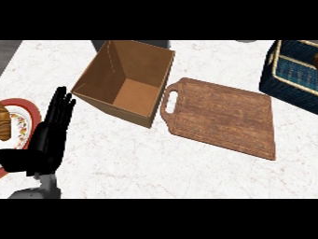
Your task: Pick the sweet potato from the cutting board and place it in the basket
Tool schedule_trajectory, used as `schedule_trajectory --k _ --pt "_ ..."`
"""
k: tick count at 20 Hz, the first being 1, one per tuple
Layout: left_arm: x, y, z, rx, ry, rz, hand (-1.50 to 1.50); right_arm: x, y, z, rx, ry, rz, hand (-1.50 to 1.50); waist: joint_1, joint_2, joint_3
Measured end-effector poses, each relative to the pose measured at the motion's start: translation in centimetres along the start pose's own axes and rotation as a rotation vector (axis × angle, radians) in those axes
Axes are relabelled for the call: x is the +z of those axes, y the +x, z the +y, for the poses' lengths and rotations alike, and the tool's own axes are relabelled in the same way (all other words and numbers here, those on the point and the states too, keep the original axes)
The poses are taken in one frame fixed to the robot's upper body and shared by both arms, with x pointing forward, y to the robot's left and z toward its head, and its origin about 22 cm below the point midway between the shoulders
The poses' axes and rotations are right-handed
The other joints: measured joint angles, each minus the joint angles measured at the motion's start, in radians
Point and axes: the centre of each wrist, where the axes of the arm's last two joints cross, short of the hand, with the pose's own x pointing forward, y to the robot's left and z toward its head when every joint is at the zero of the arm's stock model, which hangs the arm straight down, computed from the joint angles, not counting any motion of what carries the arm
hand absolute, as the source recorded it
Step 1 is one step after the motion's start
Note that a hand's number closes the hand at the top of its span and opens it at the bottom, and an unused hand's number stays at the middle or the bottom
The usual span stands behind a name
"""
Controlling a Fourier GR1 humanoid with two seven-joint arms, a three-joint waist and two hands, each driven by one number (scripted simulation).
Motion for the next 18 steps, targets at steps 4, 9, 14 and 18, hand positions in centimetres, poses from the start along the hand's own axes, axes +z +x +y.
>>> schedule_trajectory --k 4,9,14,18 --pt "-0.1 -0.4 -0.1 0.003 0.006 -0.001 0.00 -1.3 -1.7 1.1 0.043 0.023 0.008 1.50 0.002 0.001 0.000" --pt "0.8 -0.1 -0.7 0.004 0.005 0.003 0.00 -2.1 -3.6 2.8 0.057 0.046 0.019 1.50 0.002 0.000 0.000" --pt "1.0 0.0 -1.0 0.005 0.003 0.001 0.00 -3.2 -5.9 3.1 0.032 0.048 0.024 1.50 0.002 0.000 0.000" --pt "1.0 0.3 -0.6 -0.001 0.005 0.002 0.00 -3.7 -6.8 4.2 0.011 0.052 0.042 1.50 0.003 0.000 0.000"
